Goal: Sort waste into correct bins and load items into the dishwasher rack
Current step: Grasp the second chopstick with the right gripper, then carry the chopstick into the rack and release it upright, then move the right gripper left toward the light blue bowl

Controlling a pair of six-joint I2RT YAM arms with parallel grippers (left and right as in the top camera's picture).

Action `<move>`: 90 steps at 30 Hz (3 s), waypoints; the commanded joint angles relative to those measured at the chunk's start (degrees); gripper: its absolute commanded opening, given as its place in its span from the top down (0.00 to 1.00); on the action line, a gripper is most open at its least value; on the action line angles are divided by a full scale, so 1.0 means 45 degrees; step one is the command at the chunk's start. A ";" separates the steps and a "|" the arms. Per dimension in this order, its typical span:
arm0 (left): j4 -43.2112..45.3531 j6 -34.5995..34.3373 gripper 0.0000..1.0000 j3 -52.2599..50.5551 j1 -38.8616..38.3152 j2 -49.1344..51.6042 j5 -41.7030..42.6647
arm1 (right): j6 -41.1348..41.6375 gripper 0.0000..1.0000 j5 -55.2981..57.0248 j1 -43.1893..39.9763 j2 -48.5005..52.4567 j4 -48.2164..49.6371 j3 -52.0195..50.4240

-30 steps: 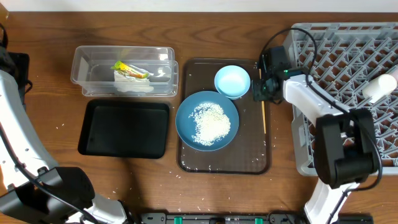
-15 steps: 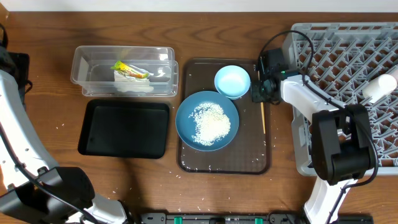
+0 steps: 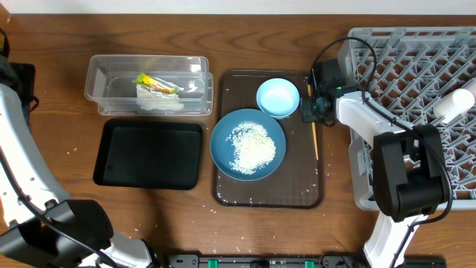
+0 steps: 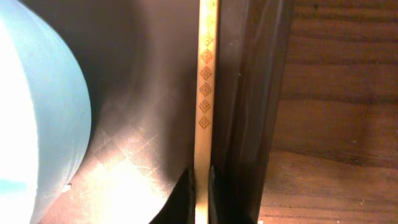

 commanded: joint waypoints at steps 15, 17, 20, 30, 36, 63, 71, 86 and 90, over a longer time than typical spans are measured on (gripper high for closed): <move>-0.0073 0.0175 0.08 -0.0015 0.0029 0.0083 -0.0253 | 0.0160 0.99 -0.0801 -0.0481 -0.1365 -0.0534 0.0651; -0.0073 0.0175 0.08 -0.0015 0.0029 0.0083 -0.0253 | -0.0102 0.99 -0.0806 -0.0835 -0.1928 -0.0680 0.0942; -0.0073 0.0175 0.08 -0.0015 0.0029 0.0083 -0.0253 | -0.0384 0.99 -0.0806 -0.1491 -0.2725 -0.1054 0.1336; -0.0073 0.0175 0.08 -0.0015 0.0029 0.0083 -0.0253 | -0.1656 0.99 -0.0806 -0.3993 -0.4765 -0.1336 0.1525; -0.0073 0.0175 0.08 -0.0015 0.0029 0.0083 -0.0253 | -0.2074 0.99 -0.0806 -0.4425 -0.4478 -0.1336 0.1515; -0.0073 0.0175 0.08 -0.0015 0.0029 0.0083 -0.0253 | -0.1967 0.36 -0.4163 -0.4333 -0.3089 -0.1715 0.1535; -0.0073 0.0175 0.08 -0.0015 0.0029 0.0083 -0.0253 | -0.1486 0.32 -0.7893 -0.3857 -0.3133 -0.1234 0.1535; -0.0073 0.0175 0.08 -0.0015 0.0029 0.0083 -0.0253 | 0.0049 0.01 -0.6450 -0.1817 -0.3128 -0.0981 0.1535; -0.0073 0.0175 0.08 -0.0015 0.0029 0.0083 -0.0253 | 0.0423 0.01 -0.6426 -0.2123 -0.3128 -0.0806 0.1535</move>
